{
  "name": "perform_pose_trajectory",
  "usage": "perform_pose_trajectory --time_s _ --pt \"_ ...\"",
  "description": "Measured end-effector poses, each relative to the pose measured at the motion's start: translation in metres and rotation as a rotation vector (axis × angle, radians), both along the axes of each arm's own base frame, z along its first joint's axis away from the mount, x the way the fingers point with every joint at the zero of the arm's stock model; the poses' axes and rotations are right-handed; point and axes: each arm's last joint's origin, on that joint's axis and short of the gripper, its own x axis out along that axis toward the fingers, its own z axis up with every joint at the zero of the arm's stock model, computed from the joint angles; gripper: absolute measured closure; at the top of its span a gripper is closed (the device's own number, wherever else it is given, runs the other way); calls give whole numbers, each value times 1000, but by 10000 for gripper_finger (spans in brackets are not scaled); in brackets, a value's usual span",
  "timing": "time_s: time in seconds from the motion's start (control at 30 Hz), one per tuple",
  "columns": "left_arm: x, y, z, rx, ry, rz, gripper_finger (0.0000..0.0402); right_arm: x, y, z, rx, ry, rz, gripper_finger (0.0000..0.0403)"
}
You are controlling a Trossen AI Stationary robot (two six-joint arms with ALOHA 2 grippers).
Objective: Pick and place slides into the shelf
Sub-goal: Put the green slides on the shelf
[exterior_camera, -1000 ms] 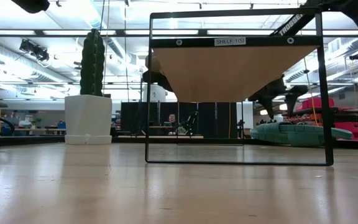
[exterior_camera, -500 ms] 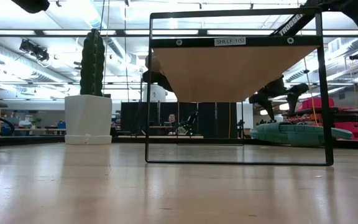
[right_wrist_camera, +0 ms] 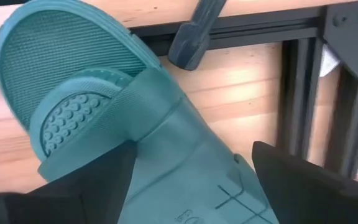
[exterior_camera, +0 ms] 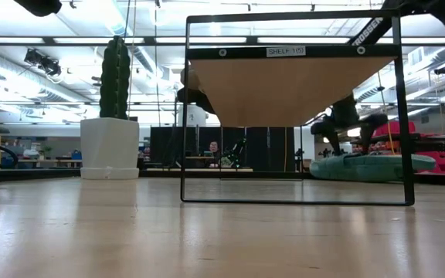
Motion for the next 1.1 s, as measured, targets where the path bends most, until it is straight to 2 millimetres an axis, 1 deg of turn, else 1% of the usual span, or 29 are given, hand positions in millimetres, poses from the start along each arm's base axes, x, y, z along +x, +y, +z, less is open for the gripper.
perform_pose_trajectory --time_s 0.13,0.4,0.67,0.87,1.1 --pt "0 0 0 -4 7 -5 206 -1 3 -9 0 -3 0 68" --pt "0 0 0 -8 8 -8 208 -6 3 -18 6 -18 -15 68" --pt "0 0 0 -8 8 -8 203 -4 1 -19 -5 -70 -18 68" --pt "0 0 0 -8 7 -8 208 -3 1 -19 5 -115 -21 69" --pt "0 0 0 -8 7 -8 203 2 2 -20 35 -207 7 69"
